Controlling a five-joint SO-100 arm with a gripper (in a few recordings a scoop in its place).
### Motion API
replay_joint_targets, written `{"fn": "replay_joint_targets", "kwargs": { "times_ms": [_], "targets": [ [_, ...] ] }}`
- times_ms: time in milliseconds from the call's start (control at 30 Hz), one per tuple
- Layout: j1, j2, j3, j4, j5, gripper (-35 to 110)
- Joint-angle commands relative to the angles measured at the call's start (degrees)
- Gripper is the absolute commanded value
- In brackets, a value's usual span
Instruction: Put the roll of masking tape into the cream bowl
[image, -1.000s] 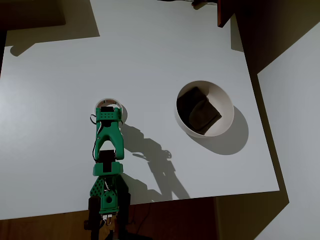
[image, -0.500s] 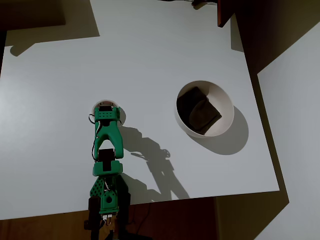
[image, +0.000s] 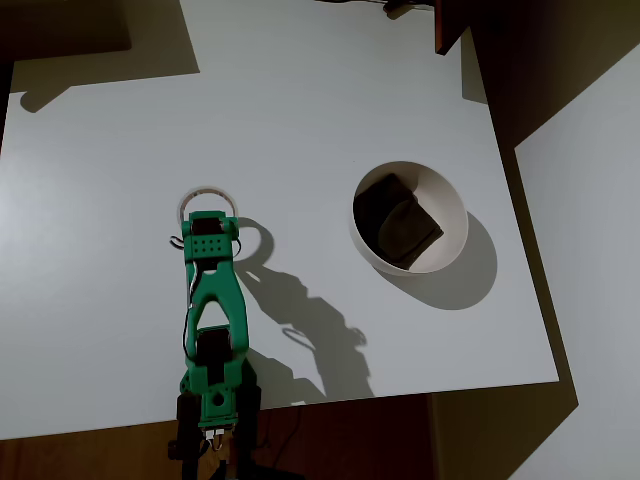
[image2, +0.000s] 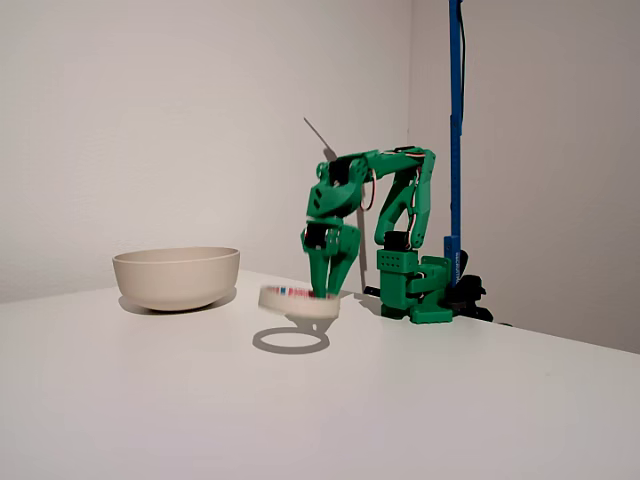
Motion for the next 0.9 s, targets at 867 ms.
{"fn": "replay_joint_targets", "kwargs": {
  "times_ms": [867],
  "targets": [
    [40.52,16.26,-36.56,15.12,2.99,-8]
  ]
}}
